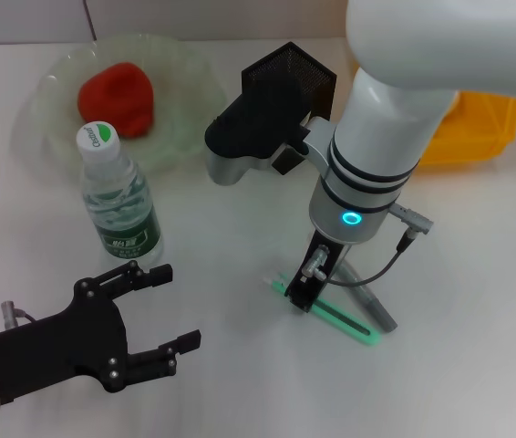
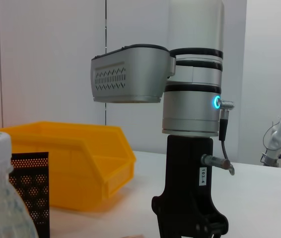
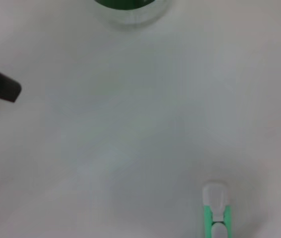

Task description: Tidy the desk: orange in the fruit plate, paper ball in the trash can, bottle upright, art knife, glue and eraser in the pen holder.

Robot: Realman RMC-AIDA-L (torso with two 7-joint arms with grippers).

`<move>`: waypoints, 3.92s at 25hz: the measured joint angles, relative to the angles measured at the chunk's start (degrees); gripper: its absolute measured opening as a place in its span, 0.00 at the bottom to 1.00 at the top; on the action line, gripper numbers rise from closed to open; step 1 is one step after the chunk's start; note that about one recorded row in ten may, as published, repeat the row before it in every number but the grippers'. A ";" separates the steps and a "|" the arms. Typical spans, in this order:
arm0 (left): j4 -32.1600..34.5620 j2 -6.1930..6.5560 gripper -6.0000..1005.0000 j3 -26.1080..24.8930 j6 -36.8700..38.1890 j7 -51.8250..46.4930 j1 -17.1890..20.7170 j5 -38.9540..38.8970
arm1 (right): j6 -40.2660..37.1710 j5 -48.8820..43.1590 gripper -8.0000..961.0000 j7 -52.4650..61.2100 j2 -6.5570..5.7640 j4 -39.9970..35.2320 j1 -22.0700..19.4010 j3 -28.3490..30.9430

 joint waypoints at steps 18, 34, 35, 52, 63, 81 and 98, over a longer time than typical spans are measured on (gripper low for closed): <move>-0.07 0.12 0.81 -0.43 0.62 0.09 0.04 -0.21 | -1.98 -3.52 0.19 -5.40 -0.60 -20.55 -11.20 16.31; -0.06 0.00 0.81 -0.06 0.36 -0.29 -1.25 -0.04 | 31.80 54.75 0.21 -81.77 -0.61 -15.93 -33.80 29.99; -0.07 -0.03 0.81 -0.03 0.35 -0.34 -1.31 0.00 | 31.73 59.86 0.21 -87.84 -0.61 -12.81 -33.23 30.01; -0.87 -0.06 0.81 0.18 0.30 0.06 -1.32 0.16 | 27.46 84.85 0.23 -116.11 -0.58 18.82 -23.44 31.31; -0.86 -0.04 0.81 0.18 0.32 0.10 -1.27 0.15 | 26.99 84.35 0.28 -116.25 -0.39 18.20 -25.43 31.00; -0.86 0.05 0.81 0.17 0.53 -0.34 -1.53 0.16 | -0.61 5.62 0.78 -20.64 -0.80 -40.86 -34.28 35.72; -0.61 0.12 0.81 0.18 0.81 -0.51 -1.59 0.15 | -8.50 -21.33 0.88 -6.02 -0.41 -25.00 -18.73 24.13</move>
